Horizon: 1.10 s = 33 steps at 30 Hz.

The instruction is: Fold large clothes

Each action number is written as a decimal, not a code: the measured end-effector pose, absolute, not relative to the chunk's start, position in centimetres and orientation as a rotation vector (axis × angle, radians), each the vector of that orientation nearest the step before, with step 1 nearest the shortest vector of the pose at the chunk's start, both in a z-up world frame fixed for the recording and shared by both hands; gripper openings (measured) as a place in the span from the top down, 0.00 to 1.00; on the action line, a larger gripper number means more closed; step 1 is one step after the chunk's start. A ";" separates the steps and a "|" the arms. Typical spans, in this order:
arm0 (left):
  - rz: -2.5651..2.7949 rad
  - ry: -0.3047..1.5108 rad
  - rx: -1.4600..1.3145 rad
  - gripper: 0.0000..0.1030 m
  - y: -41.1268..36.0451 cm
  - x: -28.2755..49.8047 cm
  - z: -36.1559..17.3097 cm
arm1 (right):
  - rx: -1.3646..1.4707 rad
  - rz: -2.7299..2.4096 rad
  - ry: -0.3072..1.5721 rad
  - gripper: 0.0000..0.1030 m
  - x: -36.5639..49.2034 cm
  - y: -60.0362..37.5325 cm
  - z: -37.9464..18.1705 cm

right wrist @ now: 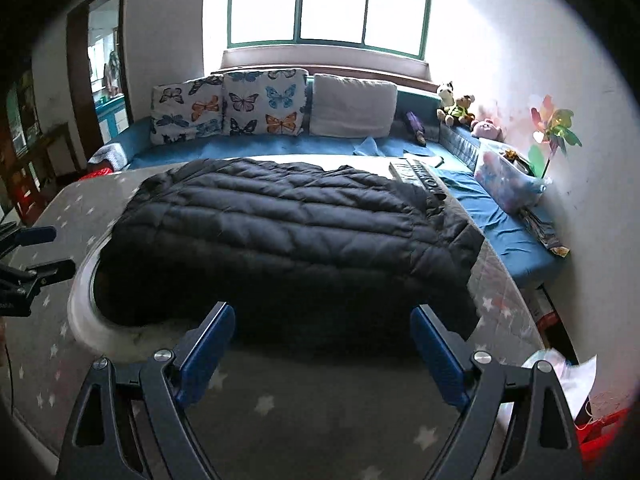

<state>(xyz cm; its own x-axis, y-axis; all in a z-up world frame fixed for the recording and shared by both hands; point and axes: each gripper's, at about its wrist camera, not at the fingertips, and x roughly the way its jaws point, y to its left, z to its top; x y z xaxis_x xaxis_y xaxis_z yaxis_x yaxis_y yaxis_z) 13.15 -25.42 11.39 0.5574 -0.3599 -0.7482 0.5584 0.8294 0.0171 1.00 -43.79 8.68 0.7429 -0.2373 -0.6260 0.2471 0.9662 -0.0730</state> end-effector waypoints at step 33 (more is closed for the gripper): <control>-0.455 0.810 0.256 0.06 -17.7 1.6 9.9 | 0.012 -0.277 0.619 0.05 -5.8 -35.0 6.4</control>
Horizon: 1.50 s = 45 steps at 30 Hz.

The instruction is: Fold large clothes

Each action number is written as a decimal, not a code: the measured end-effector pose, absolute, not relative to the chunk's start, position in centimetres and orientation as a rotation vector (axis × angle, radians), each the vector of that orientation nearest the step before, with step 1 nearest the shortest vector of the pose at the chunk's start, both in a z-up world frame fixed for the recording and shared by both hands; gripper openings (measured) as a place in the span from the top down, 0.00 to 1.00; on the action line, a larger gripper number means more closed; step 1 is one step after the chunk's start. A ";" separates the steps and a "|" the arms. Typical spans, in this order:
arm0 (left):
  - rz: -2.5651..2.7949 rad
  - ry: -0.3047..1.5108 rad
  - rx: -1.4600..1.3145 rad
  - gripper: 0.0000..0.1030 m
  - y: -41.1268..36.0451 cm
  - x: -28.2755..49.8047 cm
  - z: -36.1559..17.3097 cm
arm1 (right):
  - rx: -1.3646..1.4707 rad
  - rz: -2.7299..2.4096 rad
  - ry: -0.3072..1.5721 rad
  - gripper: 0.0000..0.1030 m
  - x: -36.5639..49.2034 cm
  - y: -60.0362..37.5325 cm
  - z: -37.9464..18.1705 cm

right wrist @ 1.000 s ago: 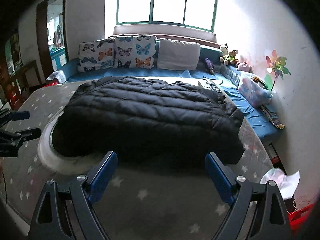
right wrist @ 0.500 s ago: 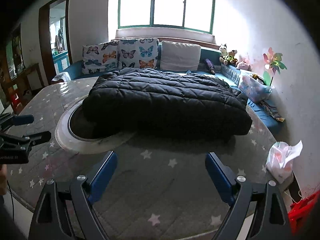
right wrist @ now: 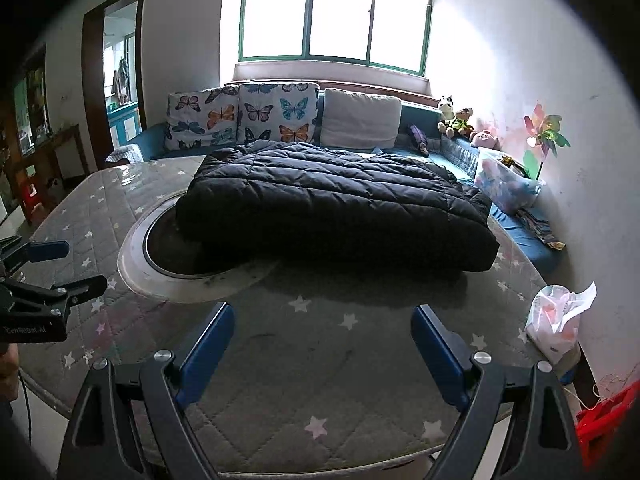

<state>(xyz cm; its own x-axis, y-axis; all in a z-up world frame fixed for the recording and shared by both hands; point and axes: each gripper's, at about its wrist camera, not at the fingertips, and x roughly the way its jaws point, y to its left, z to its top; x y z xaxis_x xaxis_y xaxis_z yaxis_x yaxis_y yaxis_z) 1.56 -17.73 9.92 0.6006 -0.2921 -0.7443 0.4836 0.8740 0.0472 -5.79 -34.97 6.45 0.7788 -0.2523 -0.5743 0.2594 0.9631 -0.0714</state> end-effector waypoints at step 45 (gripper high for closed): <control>-0.452 0.841 0.294 0.06 -19.0 3.3 8.1 | 0.028 -0.254 0.660 0.05 -4.1 -35.0 5.6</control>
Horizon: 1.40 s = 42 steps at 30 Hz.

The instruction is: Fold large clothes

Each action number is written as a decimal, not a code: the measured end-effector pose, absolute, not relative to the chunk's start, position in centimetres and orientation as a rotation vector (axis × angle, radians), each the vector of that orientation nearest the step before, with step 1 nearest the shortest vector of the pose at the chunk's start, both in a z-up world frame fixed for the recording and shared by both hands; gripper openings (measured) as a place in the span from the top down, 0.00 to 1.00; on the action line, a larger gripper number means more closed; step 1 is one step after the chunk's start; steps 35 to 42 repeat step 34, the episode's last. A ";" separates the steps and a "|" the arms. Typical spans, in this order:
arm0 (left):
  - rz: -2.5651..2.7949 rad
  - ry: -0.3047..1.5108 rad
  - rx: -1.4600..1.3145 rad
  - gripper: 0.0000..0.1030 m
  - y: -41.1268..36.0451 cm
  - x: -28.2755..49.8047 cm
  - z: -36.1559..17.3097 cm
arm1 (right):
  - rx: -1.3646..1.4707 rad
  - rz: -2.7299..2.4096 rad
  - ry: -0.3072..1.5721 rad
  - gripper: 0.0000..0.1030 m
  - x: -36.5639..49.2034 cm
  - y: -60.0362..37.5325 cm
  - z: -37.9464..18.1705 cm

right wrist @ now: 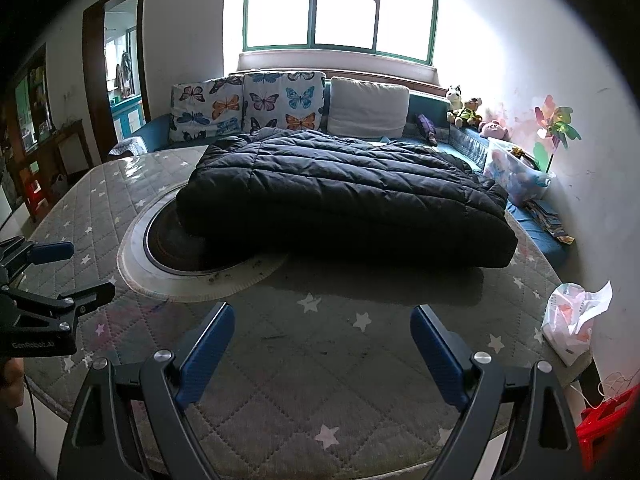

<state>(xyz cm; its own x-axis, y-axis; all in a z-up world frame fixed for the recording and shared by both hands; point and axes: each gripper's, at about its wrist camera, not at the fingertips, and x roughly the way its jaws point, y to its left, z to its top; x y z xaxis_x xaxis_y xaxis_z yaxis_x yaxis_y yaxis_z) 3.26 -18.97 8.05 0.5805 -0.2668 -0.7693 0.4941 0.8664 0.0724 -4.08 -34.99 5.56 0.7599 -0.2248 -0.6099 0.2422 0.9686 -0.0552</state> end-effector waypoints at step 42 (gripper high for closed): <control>-0.462 0.837 0.304 0.06 -18.9 3.6 7.1 | 0.032 -0.248 0.669 0.05 -3.7 -34.8 5.2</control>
